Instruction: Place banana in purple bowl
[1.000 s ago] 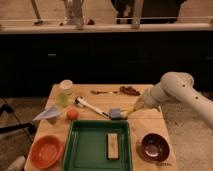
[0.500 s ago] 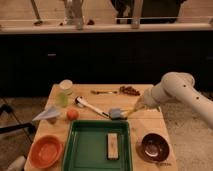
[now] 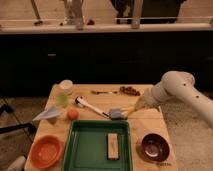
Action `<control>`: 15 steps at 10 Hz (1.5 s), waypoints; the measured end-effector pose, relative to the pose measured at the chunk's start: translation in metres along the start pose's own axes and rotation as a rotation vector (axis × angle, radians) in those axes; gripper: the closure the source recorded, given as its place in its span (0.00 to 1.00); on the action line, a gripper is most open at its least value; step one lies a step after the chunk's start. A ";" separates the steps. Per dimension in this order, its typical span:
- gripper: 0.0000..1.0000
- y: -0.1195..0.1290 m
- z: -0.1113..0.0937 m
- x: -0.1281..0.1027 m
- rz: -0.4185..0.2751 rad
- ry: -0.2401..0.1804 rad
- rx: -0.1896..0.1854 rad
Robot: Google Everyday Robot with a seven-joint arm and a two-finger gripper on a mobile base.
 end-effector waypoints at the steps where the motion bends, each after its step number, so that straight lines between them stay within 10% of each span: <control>1: 1.00 0.001 -0.003 0.001 -0.028 -0.007 -0.018; 10: 1.00 0.087 -0.020 0.013 -0.124 -0.044 -0.195; 15: 1.00 0.150 -0.042 0.024 -0.059 -0.043 -0.201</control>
